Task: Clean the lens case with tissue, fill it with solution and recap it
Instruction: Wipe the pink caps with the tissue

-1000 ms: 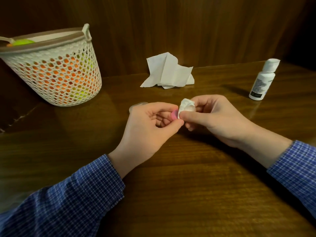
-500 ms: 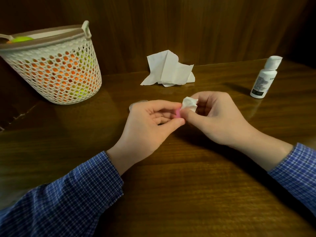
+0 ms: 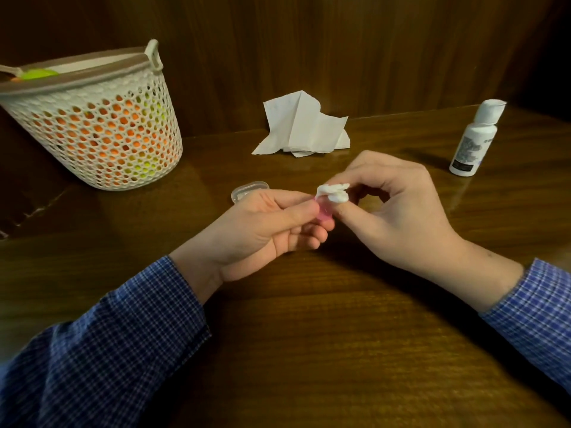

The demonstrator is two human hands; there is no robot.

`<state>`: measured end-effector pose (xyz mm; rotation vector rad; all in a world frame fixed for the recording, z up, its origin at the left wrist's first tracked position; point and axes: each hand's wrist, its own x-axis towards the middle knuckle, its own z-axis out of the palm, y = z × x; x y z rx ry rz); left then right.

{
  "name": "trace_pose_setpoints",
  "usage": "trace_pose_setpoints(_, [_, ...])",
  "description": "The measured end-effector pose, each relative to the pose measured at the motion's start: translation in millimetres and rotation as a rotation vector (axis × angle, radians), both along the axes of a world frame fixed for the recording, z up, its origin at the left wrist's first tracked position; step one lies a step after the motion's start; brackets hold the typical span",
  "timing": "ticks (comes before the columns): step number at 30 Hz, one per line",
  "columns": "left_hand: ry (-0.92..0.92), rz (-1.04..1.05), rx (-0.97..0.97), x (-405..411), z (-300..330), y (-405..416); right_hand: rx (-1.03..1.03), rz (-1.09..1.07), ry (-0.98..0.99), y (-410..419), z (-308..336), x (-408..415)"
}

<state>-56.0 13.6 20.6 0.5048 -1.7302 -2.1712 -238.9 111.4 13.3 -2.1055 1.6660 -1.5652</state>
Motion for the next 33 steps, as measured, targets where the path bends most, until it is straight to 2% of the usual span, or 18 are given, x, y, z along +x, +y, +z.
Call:
trace_pose_setpoints(7, [-0.073, 0.047, 0.0, -6, 0, 1, 0.196, -0.038, 0.073, -3, 1, 1])
trace_pose_setpoints(9, [-0.103, 0.138, -0.176, -7, 1, 5, 0.269, -0.062, -0.026, -4, 0, 1])
trace_pose_setpoints(11, [-0.142, 0.308, -0.497, -7, 0, 10, 0.374, -0.073, -0.153, -6, -1, 1])
trace_pose_setpoints(13, [-0.081, 0.411, -0.722, -8, -4, 16, 0.438, -0.072, -0.277, -7, -2, 3])
trace_pose_setpoints(17, [-0.041, 0.489, -0.914, -9, -8, 26, 0.451, -0.089, -0.337, -7, -4, 9])
trace_pose_setpoints(26, [-0.082, 0.576, -0.963, -14, -7, 38, 0.223, -0.124, -0.332, -9, -12, 16])
trace_pose_setpoints(33, [-0.132, 0.456, -0.858, -12, -4, 34, 0.034, -0.218, -0.08, -5, -9, 16])
